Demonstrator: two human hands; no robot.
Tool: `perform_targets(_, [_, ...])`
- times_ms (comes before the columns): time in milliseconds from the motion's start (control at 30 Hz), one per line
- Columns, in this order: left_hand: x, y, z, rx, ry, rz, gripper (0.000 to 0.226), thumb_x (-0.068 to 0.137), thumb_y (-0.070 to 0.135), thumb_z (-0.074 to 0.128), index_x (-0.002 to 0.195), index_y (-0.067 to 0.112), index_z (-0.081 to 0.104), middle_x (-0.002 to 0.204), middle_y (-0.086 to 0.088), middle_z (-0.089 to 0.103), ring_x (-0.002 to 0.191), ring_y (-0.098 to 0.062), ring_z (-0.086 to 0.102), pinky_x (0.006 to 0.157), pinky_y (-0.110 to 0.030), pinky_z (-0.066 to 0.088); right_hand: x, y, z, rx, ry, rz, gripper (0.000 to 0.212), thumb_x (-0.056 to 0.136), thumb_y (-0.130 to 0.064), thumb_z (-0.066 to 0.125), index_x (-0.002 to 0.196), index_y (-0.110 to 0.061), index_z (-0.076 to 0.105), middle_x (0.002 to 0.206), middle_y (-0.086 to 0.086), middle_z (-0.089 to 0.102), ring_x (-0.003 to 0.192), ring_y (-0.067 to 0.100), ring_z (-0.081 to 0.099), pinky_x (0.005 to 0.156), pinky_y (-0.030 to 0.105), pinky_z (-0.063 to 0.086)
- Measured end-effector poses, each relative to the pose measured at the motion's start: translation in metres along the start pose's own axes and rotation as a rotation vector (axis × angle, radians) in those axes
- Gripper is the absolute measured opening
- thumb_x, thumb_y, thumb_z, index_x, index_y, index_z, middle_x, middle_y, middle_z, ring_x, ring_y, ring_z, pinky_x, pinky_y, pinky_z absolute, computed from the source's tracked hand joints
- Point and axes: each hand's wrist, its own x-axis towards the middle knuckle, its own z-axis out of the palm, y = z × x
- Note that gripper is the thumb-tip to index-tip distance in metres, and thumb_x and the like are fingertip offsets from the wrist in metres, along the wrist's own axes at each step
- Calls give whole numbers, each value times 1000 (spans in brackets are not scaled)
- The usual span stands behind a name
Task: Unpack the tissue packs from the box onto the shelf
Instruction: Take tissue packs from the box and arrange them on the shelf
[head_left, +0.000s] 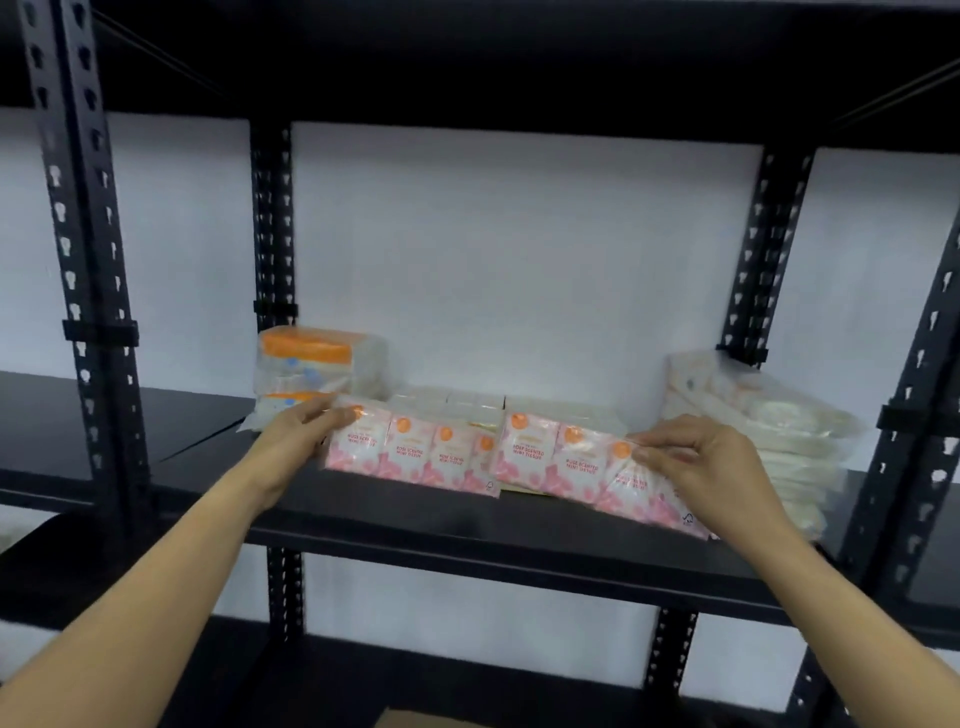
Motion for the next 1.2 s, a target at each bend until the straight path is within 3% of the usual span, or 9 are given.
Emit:
perform_targets(167, [24, -32, -6, -58, -18, -27, 54, 70, 35, 78, 120, 20, 67, 110, -9, 76, 108, -31, 69, 104, -47, 47, 2, 41, 19, -123, -49, -84, 24, 80, -11, 79, 87, -33, 77, 90, -16, 70, 86, 0, 64, 74, 8, 46])
perform_targets(233, [34, -48, -6, -92, 7, -55, 46, 83, 24, 73, 128, 19, 63, 112, -10, 75, 111, -32, 68, 103, -47, 48, 4, 59, 28, -200, -59, -135, 21, 79, -11, 80, 90, -28, 80, 97, -21, 68, 88, 1, 64, 77, 8, 45])
perform_targets(333, [50, -69, -4, -124, 34, -84, 38, 93, 12, 62, 130, 22, 60, 116, -8, 74, 114, -29, 66, 105, -46, 46, 5, 80, 44, -300, -46, -221, 21, 78, -13, 81, 93, -27, 81, 89, -24, 68, 90, 0, 63, 83, 14, 45])
perform_targets(467, [67, -85, -1, -76, -2, -105, 38, 92, 10, 65, 124, 29, 62, 123, -2, 70, 116, -23, 65, 106, -47, 46, 2, 99, 58, -290, 50, -216, 20, 76, -5, 81, 93, -18, 82, 92, -22, 66, 92, -8, 60, 82, 3, 40])
perform_targets(600, [86, -106, -9, -27, 27, -102, 52, 94, 14, 64, 143, 25, 49, 138, -1, 60, 124, -21, 59, 112, -47, 41, -1, 114, 66, -308, 139, -225, 16, 79, -17, 77, 94, -20, 82, 92, -14, 68, 88, 1, 61, 83, 21, 48])
perform_targets(767, [96, -103, 4, 19, 47, -72, 47, 100, 15, 56, 146, 22, 47, 135, 1, 57, 123, -20, 57, 108, -40, 43, -1, 118, 69, -326, 181, -278, 20, 83, -30, 70, 95, -19, 81, 94, -12, 67, 89, 1, 59, 87, 19, 46])
perform_targets(933, [107, -108, 18, 55, 48, -37, 36, 100, 14, 56, 120, 44, 58, 126, 4, 62, 124, -21, 56, 110, -46, 42, 1, 127, 72, -326, 188, -269, 22, 83, -33, 68, 98, -22, 80, 98, -12, 68, 93, 11, 63, 85, 43, 51])
perform_targets(1100, [111, -113, 20, 112, 62, 1, 40, 102, 15, 53, 137, 32, 52, 134, 1, 57, 127, -20, 53, 111, -46, 41, 1, 132, 75, -333, 188, -285, 29, 86, -41, 61, 101, -24, 79, 101, -13, 67, 96, 15, 64, 86, 49, 51])
perform_targets(1200, [110, -112, 25, 208, 130, 28, 40, 101, 16, 53, 141, 23, 51, 129, 2, 54, 120, -15, 50, 101, -33, 42, 1, 134, 77, -347, 192, -285, 24, 84, -33, 67, 102, -23, 79, 102, -12, 67, 98, 15, 63, 88, 49, 50])
